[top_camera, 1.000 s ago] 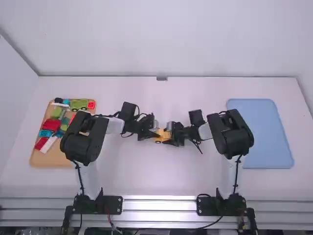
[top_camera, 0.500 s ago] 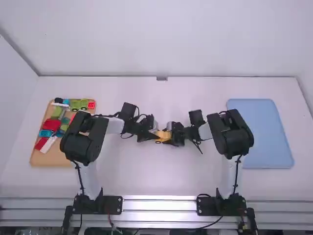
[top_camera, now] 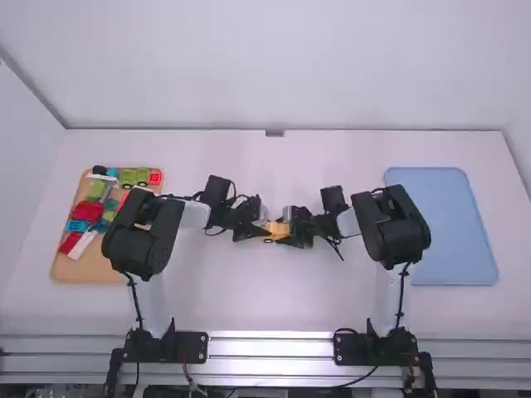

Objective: Assemble lego blocks to make yellow taxi

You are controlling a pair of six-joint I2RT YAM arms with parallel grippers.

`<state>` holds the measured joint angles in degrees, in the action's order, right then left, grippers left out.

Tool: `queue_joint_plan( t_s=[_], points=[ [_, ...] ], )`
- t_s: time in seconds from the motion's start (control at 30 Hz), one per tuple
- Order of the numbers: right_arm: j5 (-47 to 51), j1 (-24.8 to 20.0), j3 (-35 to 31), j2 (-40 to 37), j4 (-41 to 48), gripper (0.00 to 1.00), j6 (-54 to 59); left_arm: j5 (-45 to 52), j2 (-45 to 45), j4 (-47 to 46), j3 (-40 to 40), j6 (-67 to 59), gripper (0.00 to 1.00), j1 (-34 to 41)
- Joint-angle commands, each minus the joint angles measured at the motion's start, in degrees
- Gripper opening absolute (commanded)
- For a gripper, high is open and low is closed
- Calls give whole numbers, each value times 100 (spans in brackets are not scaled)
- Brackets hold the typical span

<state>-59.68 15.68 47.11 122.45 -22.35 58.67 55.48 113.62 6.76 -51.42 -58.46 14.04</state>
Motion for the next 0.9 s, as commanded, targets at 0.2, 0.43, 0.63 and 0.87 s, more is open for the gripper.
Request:
queue_joint_plan(
  t_s=[0.2,0.43,0.63,0.87],
  points=[
    [271,44,-90,92,55,45,9,44,72,-28,118,22,42,26],
    [273,44,-90,92,52,45,13,57,72,0,118,35,39,17],
    [273,44,-90,92,55,45,11,52,70,229,118,219,20,52],
    [275,85,-90,92,52,45,13,37,70,444,118,240,12,55]
  ],
)
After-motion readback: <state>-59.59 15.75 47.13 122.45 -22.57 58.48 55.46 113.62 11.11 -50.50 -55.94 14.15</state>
